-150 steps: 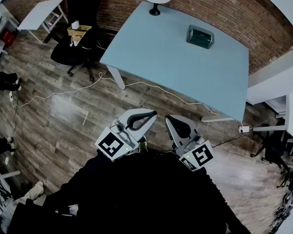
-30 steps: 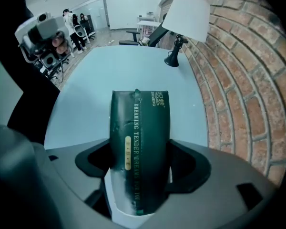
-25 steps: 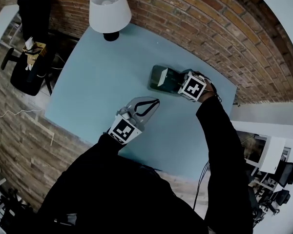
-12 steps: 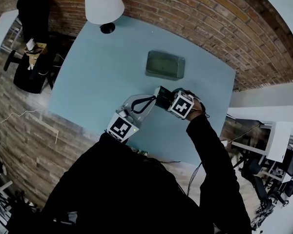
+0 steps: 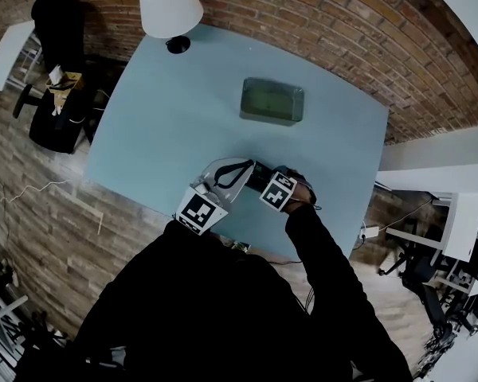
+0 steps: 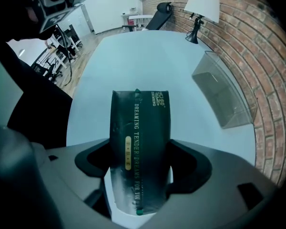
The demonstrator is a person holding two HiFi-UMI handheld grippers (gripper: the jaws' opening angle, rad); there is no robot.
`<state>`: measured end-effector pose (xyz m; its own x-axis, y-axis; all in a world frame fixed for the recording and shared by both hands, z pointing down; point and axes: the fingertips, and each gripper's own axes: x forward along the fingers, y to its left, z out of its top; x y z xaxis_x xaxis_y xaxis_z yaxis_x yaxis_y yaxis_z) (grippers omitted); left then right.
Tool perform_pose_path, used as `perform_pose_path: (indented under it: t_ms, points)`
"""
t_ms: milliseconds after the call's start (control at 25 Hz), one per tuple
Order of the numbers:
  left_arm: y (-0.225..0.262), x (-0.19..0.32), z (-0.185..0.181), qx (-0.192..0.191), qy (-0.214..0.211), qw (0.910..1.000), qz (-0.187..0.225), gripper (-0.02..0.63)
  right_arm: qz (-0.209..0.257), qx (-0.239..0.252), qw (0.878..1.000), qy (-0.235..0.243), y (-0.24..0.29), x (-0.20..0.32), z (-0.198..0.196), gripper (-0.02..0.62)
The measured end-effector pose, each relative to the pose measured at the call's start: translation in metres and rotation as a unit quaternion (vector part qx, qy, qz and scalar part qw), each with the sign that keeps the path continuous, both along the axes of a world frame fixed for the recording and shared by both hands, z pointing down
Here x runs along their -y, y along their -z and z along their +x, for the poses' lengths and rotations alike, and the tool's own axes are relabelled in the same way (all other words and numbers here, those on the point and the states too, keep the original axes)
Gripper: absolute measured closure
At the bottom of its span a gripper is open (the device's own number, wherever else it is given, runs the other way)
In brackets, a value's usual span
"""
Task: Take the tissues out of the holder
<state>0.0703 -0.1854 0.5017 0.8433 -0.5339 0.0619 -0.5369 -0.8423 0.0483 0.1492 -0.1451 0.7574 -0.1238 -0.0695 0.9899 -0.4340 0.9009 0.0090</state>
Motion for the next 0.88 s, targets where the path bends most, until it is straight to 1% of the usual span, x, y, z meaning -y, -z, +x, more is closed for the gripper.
perform_pose_path:
  t_ms: [200, 280, 360, 440, 480, 520, 560, 600, 640, 720, 800, 840, 880]
  points:
    - [0.002, -0.004, -0.001, -0.001, 0.0, 1.0, -0.001, 0.597, 0.01, -0.005, 1.0, -0.002, -0.006, 0.0, -0.002, 0.242]
    - [0.002, -0.005, -0.001, 0.0, 0.001, 1.0, -0.002, 0.597, 0.014, 0.004, 1.0, -0.003, -0.004, 0.0, -0.002, 0.229]
    - [0.004, -0.006, -0.002, 0.003, 0.0, 1.0, -0.001, 0.597, 0.027, 0.035, 0.999, -0.019, 0.011, 0.001, -0.005, 0.224]
    - [0.009, -0.007, -0.003, 0.004, -0.001, 1.0, -0.001, 0.597, 0.047, 0.082, 0.994, -0.046, 0.04, 0.003, -0.007, 0.224]
    - [0.012, -0.008, -0.003, 0.004, -0.003, 1.0, -0.002, 0.597, 0.058, 0.114, 0.99, -0.063, 0.058, 0.004, -0.009, 0.224]
    - [0.016, -0.009, -0.002, 0.003, -0.006, 1.0, -0.004, 0.597, 0.073, 0.154, 0.982, -0.082, 0.078, 0.005, -0.01, 0.225]
    - [0.02, -0.012, -0.001, 0.003, -0.01, 0.9999, -0.006, 0.597, 0.092, 0.2, 0.97, -0.102, 0.1, 0.006, -0.012, 0.225]
    - [0.023, -0.015, 0.001, 0.002, -0.015, 0.9998, -0.008, 0.597, 0.114, 0.25, 0.954, -0.12, 0.126, 0.006, -0.014, 0.225]
    - [0.027, -0.019, 0.003, 0.002, -0.021, 0.9997, -0.01, 0.597, 0.139, 0.3, 0.934, -0.137, 0.153, 0.006, -0.015, 0.225]
    - [0.036, -0.029, 0.008, 0.0, -0.033, 0.9994, -0.013, 0.597, 0.186, 0.39, 0.887, -0.162, 0.207, 0.0, -0.015, 0.227]
    - [0.044, -0.038, 0.014, -0.006, -0.043, 0.9989, -0.018, 0.597, 0.225, 0.465, 0.839, -0.172, 0.253, -0.01, -0.014, 0.234]
    - [0.048, -0.043, 0.017, -0.007, -0.048, 0.9987, -0.019, 0.597, 0.242, 0.495, 0.817, -0.17, 0.272, -0.017, -0.013, 0.273]
    - [0.052, -0.048, 0.02, -0.007, -0.053, 0.9984, -0.019, 0.597, 0.259, 0.516, 0.799, -0.167, 0.289, -0.024, -0.013, 0.337]
